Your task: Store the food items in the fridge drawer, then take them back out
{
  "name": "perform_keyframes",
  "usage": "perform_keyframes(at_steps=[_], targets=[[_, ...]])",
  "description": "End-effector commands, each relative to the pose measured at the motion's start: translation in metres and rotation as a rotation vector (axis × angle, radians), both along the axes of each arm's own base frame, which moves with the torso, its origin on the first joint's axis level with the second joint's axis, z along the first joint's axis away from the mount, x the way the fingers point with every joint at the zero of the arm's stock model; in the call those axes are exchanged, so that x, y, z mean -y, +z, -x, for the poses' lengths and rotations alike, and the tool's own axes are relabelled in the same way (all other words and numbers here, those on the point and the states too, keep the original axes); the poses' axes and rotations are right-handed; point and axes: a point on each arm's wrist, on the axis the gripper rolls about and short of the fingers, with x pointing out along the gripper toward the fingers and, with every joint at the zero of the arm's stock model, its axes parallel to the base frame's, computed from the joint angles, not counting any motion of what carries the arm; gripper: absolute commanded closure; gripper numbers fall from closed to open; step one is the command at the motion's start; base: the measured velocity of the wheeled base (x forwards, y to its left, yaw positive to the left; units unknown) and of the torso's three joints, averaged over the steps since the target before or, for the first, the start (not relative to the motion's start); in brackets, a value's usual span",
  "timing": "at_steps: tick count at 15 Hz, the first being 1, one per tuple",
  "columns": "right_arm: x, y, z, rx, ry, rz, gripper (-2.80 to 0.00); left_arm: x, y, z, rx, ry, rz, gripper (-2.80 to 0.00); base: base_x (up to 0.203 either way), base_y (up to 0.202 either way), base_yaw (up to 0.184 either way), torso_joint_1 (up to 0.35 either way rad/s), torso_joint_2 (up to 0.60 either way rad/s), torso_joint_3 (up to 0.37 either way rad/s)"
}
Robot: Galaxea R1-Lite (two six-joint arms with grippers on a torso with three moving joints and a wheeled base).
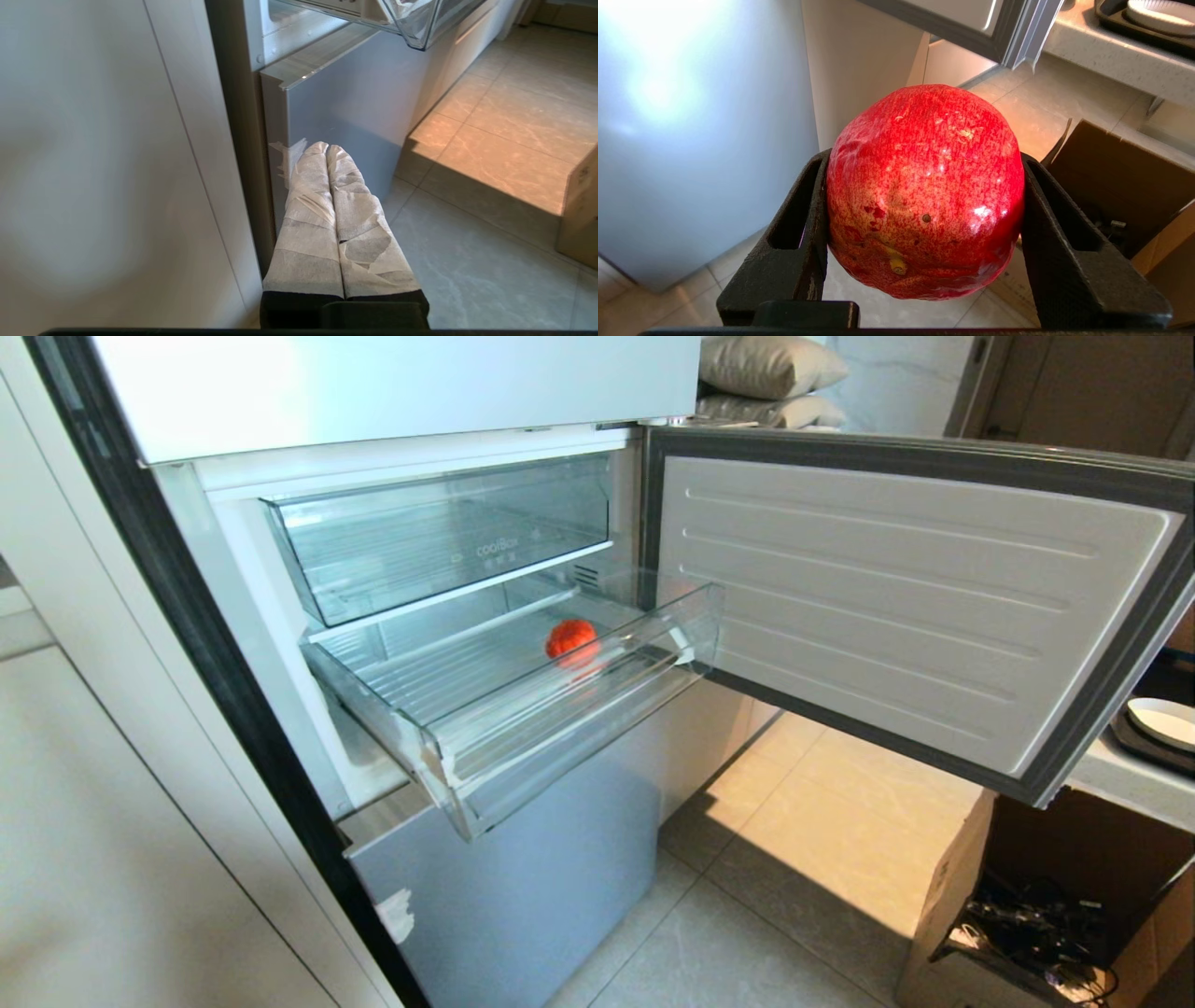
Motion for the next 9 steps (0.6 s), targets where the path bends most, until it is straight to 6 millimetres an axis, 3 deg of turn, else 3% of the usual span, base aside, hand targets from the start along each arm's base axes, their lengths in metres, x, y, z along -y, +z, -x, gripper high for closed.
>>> perform_keyframes(at_steps=[1,4,6,9], targets=[[0.001,0.027,-0.021,-0.113,-0.076,-0.064,0.00,0.000,0.000,0.000,0.000,0.000,0.000,0.00,0.000,0.000,0.000,0.000,0.00,0.000],[0.012,0.065,-0.064,-0.209,-0.333,-0.176,0.00,0.000,0.000,0.000,0.000,0.000,0.000,0.00,0.000,0.000,0.000,0.000,0.00,0.000],[0.036,0.083,-0.091,-0.242,-0.500,-0.248,0.00,0.000,0.000,0.000,0.000,0.000,0.000,0.00,0.000,0.000,0.000,0.000,0.00,0.000],[0.078,0.097,-0.134,-0.269,-0.564,-0.309,0.00,0.000,0.000,0.000,0.000,0.000,0.000,0.00,0.000,0.000,0.000,0.000,0.00,0.000]])
